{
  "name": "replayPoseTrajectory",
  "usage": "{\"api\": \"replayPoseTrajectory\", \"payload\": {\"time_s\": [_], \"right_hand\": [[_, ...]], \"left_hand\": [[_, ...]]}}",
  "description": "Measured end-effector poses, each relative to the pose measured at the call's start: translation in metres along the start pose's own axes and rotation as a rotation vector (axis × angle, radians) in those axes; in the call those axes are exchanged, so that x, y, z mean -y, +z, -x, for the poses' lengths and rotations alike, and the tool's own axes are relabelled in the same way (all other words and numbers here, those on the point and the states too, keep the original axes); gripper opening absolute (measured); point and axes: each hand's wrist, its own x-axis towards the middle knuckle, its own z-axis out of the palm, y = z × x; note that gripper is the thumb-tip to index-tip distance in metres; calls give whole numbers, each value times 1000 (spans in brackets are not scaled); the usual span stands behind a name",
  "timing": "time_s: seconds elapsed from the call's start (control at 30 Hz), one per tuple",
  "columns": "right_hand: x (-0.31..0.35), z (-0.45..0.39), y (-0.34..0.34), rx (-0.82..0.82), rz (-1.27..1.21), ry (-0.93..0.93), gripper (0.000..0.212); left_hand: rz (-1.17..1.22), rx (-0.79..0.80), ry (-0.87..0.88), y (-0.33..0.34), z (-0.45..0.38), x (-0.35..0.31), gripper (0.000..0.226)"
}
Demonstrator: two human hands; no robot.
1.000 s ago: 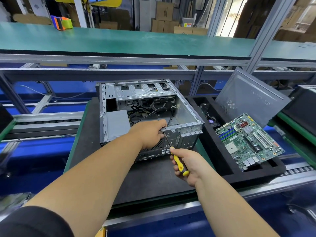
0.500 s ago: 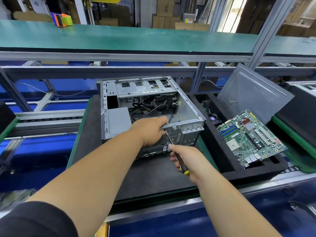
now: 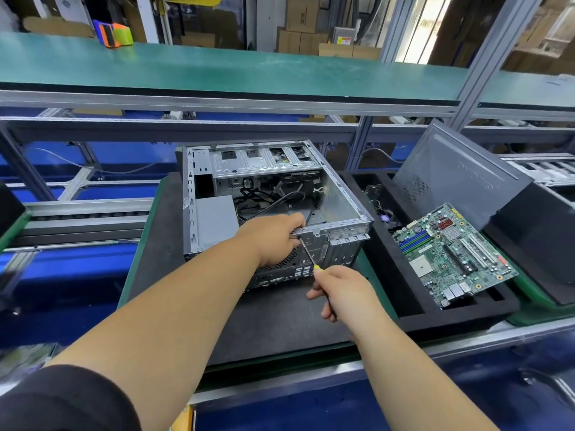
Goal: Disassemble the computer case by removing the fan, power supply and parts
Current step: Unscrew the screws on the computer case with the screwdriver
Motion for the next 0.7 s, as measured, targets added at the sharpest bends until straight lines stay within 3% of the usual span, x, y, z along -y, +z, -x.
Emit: {"api": "replayPoseTrajectory", "payload": {"time_s": [0.1, 0.2, 0.27, 0.4, 0.5, 0.6, 0.7], "right_hand": [[-3, 4, 4, -211, 594, -239, 28], [-3, 3, 9, -296, 739, -349, 27], [-2, -2, 8, -245, 625, -296, 31], [7, -5, 2, 49, -113, 90, 28], [7, -4, -4, 281, -472, 272, 38], [5, -1, -9, 375, -599, 323, 36], [3, 0, -5, 311, -564, 309, 32]], "left_hand": [[-7, 2, 1, 1, 0, 0, 15], [-4, 8, 4, 0, 0, 0, 15], [-5, 9, 10, 1, 0, 0, 15], [-3, 6, 10, 1, 0, 2, 18], [-9, 1, 10, 1, 0, 3, 20], [-10, 2, 12, 1, -1, 3, 20], [-11, 5, 13, 1, -1, 2, 19]]}}
